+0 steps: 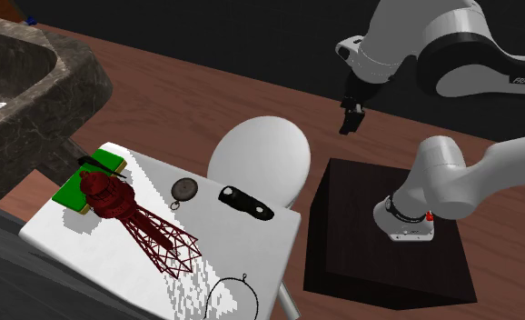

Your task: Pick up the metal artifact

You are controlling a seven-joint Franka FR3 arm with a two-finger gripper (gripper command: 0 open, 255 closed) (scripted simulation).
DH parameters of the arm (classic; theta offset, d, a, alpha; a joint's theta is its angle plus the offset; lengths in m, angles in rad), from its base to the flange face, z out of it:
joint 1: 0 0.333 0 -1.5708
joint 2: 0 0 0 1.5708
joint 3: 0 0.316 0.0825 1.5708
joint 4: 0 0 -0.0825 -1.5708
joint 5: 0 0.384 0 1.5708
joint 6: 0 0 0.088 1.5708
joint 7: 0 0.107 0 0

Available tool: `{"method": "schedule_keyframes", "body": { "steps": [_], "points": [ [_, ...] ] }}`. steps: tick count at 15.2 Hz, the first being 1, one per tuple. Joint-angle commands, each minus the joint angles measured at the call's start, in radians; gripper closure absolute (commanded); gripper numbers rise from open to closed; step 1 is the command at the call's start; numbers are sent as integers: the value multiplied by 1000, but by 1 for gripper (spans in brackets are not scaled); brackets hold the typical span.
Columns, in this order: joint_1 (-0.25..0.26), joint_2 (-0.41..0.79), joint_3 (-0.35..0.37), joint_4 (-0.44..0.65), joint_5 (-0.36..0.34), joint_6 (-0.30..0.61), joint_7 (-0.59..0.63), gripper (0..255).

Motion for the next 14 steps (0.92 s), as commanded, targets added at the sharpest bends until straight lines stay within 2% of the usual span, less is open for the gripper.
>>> {"method": "schedule_keyframes", "body": {
  "steps": [1, 8, 14],
  "points": [
    [0, 0, 0, 0, 0, 0, 0, 0],
    [30, 163, 135, 135, 90, 14, 182, 0],
    [42, 334, 239, 299, 131, 15, 334, 0]
  ]
}}
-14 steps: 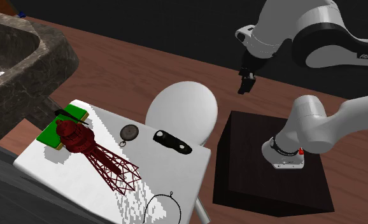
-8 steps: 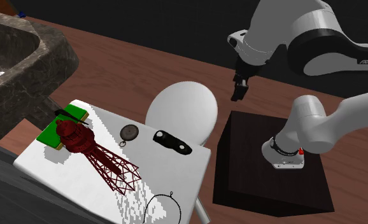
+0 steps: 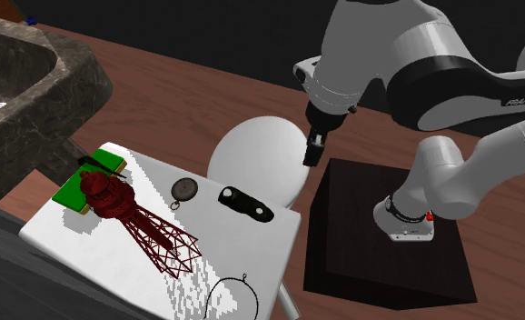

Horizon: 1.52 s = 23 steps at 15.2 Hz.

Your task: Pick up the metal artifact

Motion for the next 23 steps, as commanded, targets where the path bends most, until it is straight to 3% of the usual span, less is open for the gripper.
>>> {"method": "schedule_keyframes", "body": {
  "steps": [1, 8, 15, 23],
  "points": [
    [3, 65, 35, 64, 8, -1, 54, 0],
    [14, 306, 146, 329, -8, -33, 238, 0],
    [61, 586, 233, 670, -91, -116, 416, 0],
    [54, 548, 226, 521, -76, -2, 411, 0]
  ]
}}
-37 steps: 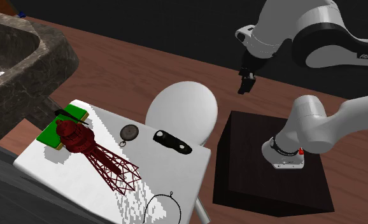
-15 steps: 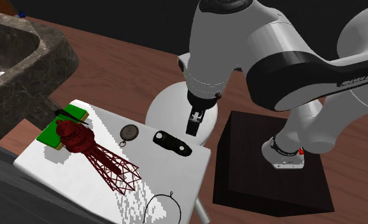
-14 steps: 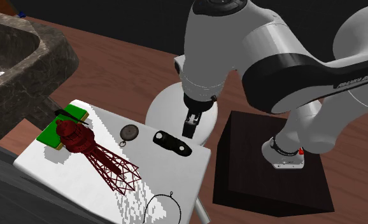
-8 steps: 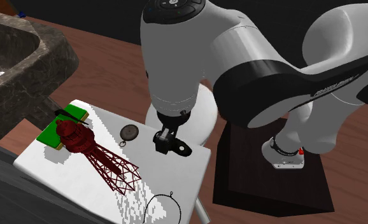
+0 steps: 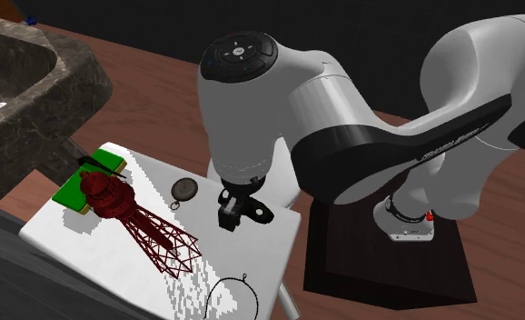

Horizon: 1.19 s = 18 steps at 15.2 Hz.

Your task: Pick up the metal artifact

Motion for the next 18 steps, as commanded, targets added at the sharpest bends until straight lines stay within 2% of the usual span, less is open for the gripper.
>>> {"method": "schedule_keyframes", "body": {
  "steps": [1, 2, 11, 18],
  "points": [
    [-1, -4, -1, -14, 1, 11, -1, 0],
    [-1, -2, -1, -13, 1, 12, -1, 255],
    [-1, -4, -1, -14, 1, 11, -1, 255],
    [6, 30, 5, 123, -12, -94, 4, 255]
  ]
}}
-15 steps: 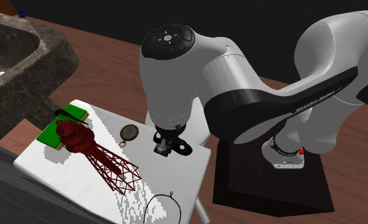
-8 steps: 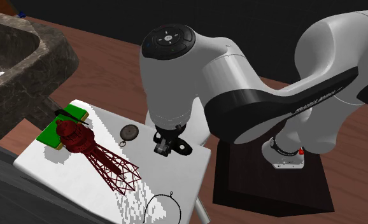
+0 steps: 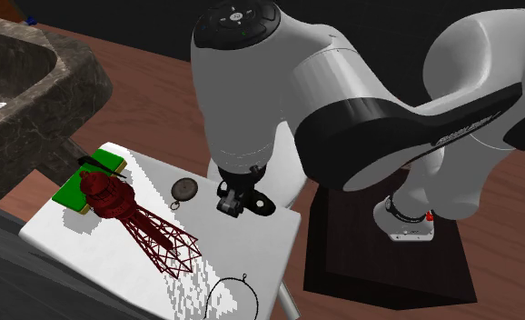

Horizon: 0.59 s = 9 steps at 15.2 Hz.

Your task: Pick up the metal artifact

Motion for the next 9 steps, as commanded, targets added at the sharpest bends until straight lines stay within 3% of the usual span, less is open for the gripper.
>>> {"method": "schedule_keyframes", "body": {
  "steps": [1, 9],
  "points": [
    [2, 12, 2, 40, -5, -29, 1, 255],
    [19, 72, 11, 215, -31, -150, 11, 255]
  ]
}}
